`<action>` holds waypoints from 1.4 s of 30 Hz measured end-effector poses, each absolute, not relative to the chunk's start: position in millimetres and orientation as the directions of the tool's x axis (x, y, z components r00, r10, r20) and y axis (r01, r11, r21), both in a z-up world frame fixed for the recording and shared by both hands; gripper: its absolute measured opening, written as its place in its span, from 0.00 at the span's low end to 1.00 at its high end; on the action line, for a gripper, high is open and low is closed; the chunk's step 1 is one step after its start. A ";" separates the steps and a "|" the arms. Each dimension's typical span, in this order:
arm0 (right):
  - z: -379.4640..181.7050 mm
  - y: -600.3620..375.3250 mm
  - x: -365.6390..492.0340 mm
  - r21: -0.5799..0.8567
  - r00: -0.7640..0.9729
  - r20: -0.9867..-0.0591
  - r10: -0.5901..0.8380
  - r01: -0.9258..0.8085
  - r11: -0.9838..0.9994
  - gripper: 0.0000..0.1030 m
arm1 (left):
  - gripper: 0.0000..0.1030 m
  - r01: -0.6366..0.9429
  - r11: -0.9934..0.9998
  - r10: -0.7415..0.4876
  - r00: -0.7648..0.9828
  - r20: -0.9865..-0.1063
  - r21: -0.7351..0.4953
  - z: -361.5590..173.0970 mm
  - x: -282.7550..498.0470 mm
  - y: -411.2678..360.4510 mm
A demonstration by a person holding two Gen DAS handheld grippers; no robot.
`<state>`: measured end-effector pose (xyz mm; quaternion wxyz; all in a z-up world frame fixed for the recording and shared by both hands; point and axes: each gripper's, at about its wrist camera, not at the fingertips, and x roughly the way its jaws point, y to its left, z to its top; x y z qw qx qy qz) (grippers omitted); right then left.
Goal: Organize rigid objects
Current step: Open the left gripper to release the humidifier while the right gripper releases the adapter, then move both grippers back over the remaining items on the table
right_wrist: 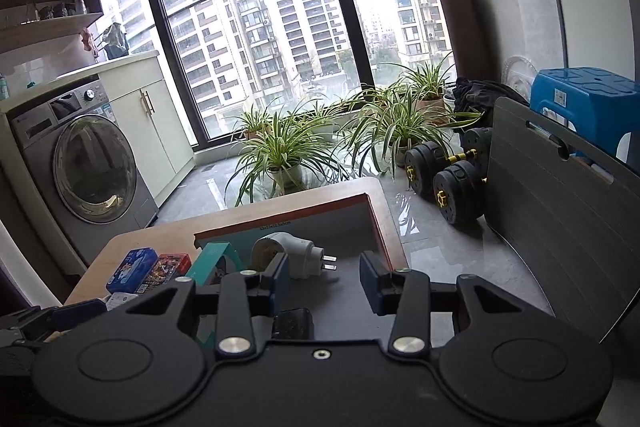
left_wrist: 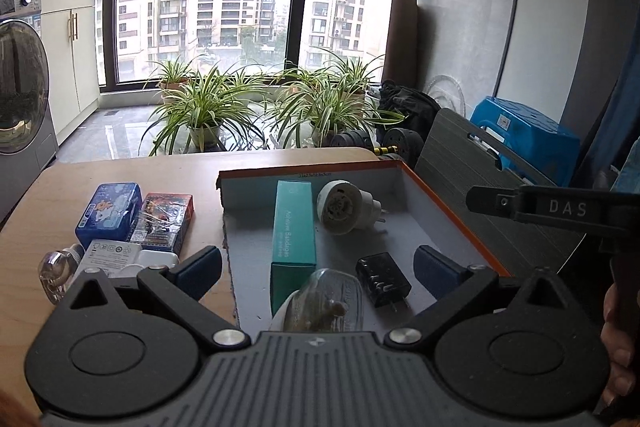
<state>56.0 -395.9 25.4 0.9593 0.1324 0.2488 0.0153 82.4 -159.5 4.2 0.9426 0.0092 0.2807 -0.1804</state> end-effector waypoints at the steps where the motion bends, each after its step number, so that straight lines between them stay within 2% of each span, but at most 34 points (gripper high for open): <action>1: 25.4 -395.1 55.1 0.260 0.877 -0.471 0.098 0.032 0.965 0.49 | 1.00 0.340 0.936 -0.333 0.785 -0.523 -0.086 7.3 80.9 -156.2; 7: 24.6 -387.8 48.4 0.250 0.878 -0.464 0.118 0.002 0.968 0.49 | 1.00 0.291 0.953 -0.291 0.814 -0.502 -0.082 18.8 74.3 -133.9; 11: 26.7 -381.5 40.8 0.250 0.884 -0.445 0.142 -0.030 0.968 0.55 | 1.00 0.245 0.965 -0.259 0.823 -0.505 -0.095 20.1 69.3 -112.3; 17: 31.4 -363.8 30.3 0.233 0.876 -0.450 0.173 -0.071 0.970 0.56 | 1.00 0.190 0.977 -0.214 0.842 -0.496 -0.098 27.1 59.0 -81.8; 23: 41.1 -334.7 15.9 0.217 0.872 -0.437 0.222 -0.137 0.967 0.63 | 1.00 0.136 0.987 -0.161 0.849 -0.503 -0.087 26.6 51.4 -52.8; 42: 38.2 -245.1 14.7 0.192 0.799 -0.500 0.335 -0.275 0.942 0.65 | 1.00 0.027 0.995 -0.075 0.839 -0.538 -0.097 9.4 43.3 14.1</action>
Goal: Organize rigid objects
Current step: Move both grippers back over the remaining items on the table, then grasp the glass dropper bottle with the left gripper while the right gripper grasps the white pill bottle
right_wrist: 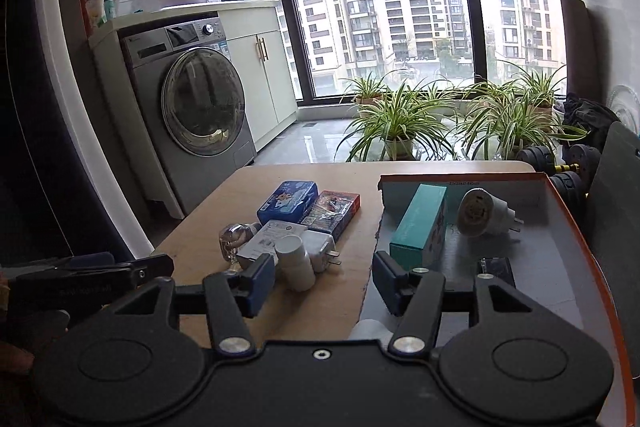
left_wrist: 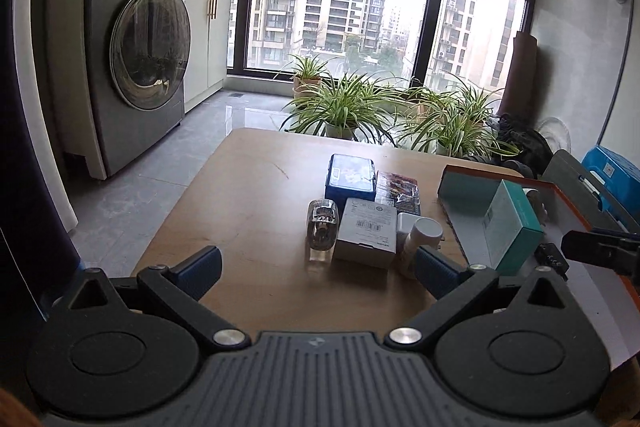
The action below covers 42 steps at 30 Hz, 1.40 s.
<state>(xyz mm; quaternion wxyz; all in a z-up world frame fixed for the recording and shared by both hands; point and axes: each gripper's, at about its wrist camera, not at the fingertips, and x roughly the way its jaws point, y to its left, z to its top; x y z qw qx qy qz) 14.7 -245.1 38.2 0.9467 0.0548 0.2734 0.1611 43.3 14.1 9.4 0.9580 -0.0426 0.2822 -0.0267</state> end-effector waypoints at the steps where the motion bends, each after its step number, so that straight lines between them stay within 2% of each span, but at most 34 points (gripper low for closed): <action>1: 37.4 -242.5 15.0 0.190 0.796 -0.503 0.336 -0.278 0.942 0.65 | 1.00 0.023 0.995 -0.071 0.838 -0.541 -0.095 8.4 44.0 15.6; 10: 30.9 -233.2 18.6 0.191 0.778 -0.526 0.345 -0.287 0.939 0.65 | 1.00 -0.002 0.995 -0.055 0.823 -0.566 -0.099 -2.8 65.8 26.5; 25: 17.1 -236.1 40.9 0.222 0.751 -0.551 0.365 -0.290 0.931 0.65 | 1.00 0.019 1.000 -0.013 0.792 -0.611 0.003 -29.2 140.4 18.6; 30: 14.7 -237.2 46.2 0.227 0.748 -0.553 0.368 -0.290 0.930 0.65 | 0.91 0.009 1.000 -0.025 0.779 -0.627 -0.028 -37.9 149.4 31.9; 32: 13.2 -237.3 49.7 0.233 0.745 -0.555 0.371 -0.289 0.929 0.65 | 0.78 0.029 0.999 -0.049 0.767 -0.639 -0.042 -40.9 151.9 33.3; 36: 9.9 -231.5 55.5 0.234 0.736 -0.564 0.376 -0.294 0.927 0.65 | 0.59 0.080 0.995 -0.095 0.757 -0.646 -0.052 -47.8 155.8 28.6; 37: 9.2 -229.7 56.7 0.232 0.732 -0.567 0.377 -0.297 0.926 0.65 | 0.51 0.077 0.996 -0.093 0.758 -0.645 -0.053 -47.8 156.9 29.9; 38: 8.4 -227.7 57.5 0.229 0.730 -0.570 0.377 -0.300 0.926 0.65 | 0.47 0.082 0.995 -0.096 0.761 -0.642 -0.051 -47.5 157.2 30.0; 42: 5.7 -218.7 65.8 0.225 0.713 -0.593 0.374 -0.299 0.927 0.65 | 0.46 0.120 0.989 -0.147 0.758 -0.635 -0.087 -46.7 153.2 34.4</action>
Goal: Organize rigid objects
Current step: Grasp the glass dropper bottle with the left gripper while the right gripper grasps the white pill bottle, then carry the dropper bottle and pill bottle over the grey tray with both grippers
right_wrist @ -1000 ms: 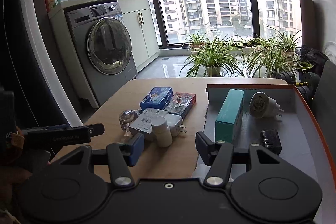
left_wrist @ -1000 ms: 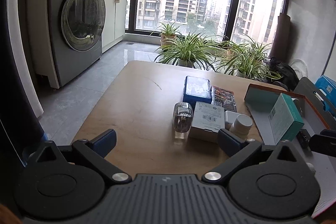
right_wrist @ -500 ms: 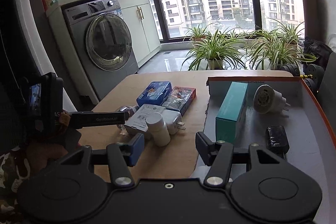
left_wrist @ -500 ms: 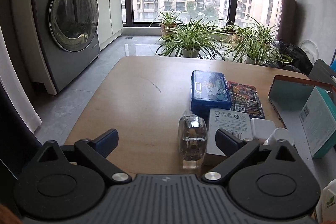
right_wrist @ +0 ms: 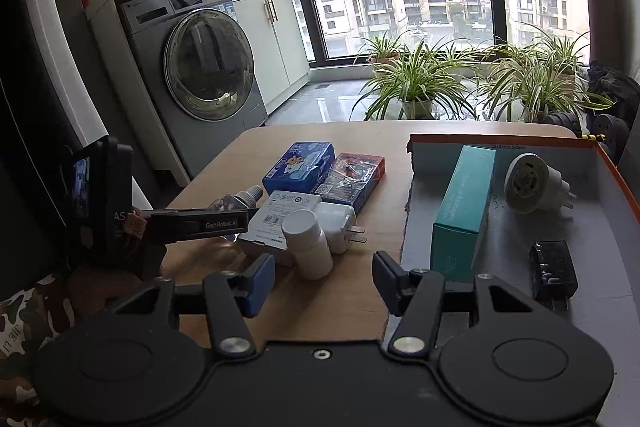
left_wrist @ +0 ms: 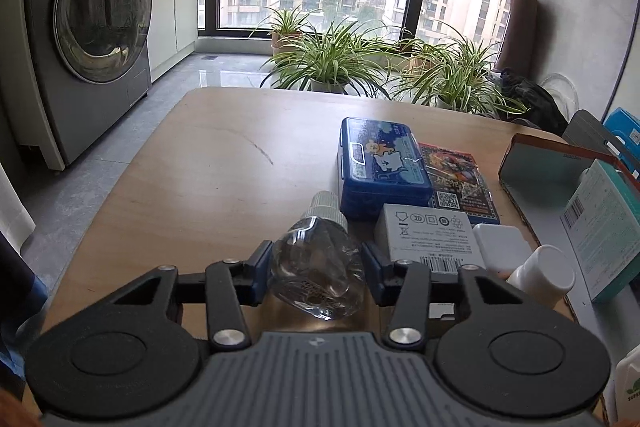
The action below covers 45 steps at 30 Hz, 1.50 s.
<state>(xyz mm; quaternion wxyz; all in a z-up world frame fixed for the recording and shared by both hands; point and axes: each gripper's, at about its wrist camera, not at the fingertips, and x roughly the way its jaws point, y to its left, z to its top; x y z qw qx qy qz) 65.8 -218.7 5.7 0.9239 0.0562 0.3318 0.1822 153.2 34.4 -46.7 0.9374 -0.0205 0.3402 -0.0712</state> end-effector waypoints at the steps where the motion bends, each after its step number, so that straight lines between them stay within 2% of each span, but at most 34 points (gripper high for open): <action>1: 4.9 -215.3 68.0 0.222 0.709 -0.599 0.372 -0.299 0.928 0.65 | 0.46 0.118 0.989 -0.149 0.759 -0.634 -0.091 -46.4 150.6 35.2; 17: -29.1 -164.1 132.2 0.156 0.627 -0.733 0.264 -0.223 0.962 0.65 | 0.30 0.076 0.975 -0.187 0.787 -0.588 -0.208 -30.0 116.3 69.3; 19: -36.8 -160.2 138.8 0.155 0.611 -0.747 0.263 -0.225 0.962 0.62 | 0.30 0.080 0.976 -0.187 0.791 -0.582 -0.204 -27.9 114.4 68.7; 21: -43.2 -156.8 141.9 0.150 0.596 -0.760 0.257 -0.223 0.963 0.42 | 0.30 0.083 0.978 -0.181 0.787 -0.590 -0.191 -29.7 115.0 67.1; 27: -44.6 -153.9 137.0 0.149 0.606 -0.751 0.260 -0.227 0.962 0.39 | 0.31 0.090 0.979 -0.187 0.760 -0.622 -0.184 -44.5 118.9 64.0; 30: -42.1 -155.4 134.7 0.159 0.609 -0.745 0.272 -0.233 0.959 0.39 | 0.31 0.093 0.983 -0.172 0.774 -0.610 -0.159 -47.6 120.3 59.3; 45: 1.3 -174.9 97.3 0.194 0.684 -0.654 0.323 -0.262 0.945 0.39 | 0.30 0.087 0.971 -0.196 0.822 -0.535 -0.222 -17.6 92.5 55.3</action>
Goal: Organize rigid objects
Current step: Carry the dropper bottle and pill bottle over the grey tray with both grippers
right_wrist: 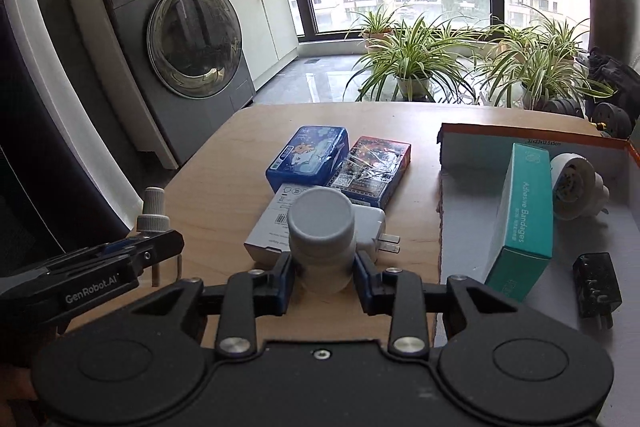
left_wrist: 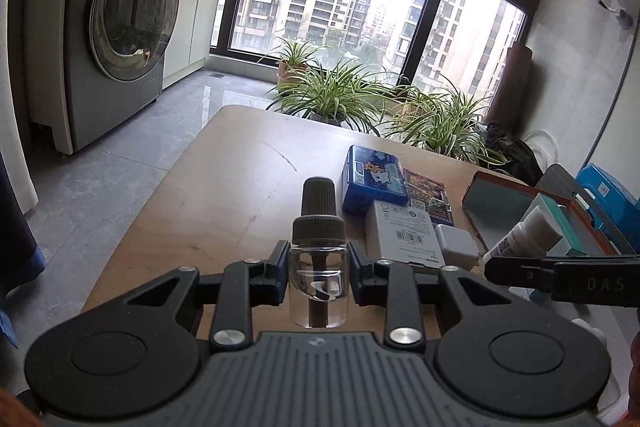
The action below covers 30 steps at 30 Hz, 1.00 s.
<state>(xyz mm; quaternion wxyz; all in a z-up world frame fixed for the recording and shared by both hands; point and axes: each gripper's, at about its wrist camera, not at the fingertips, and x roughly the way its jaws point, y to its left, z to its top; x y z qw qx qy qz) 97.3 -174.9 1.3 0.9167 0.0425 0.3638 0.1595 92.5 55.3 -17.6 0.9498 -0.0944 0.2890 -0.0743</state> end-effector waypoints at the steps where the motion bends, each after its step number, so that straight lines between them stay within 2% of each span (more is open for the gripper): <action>1: 5.7 -176.9 93.0 0.192 0.692 -0.645 0.324 -0.264 0.945 0.39 | 0.30 0.090 0.971 -0.198 0.826 -0.528 -0.223 -14.4 89.2 53.3; 11: 40.0 -220.5 46.8 0.177 0.760 -0.576 0.300 -0.242 0.954 0.39 | 0.30 0.161 0.963 -0.247 0.842 -0.480 -0.215 10.9 61.2 13.0; 30: 43.4 -327.5 -15.3 0.179 0.828 -0.535 0.168 -0.083 0.980 0.39 | 0.30 0.346 0.911 -0.411 0.794 -0.448 -0.222 17.3 34.0 -72.3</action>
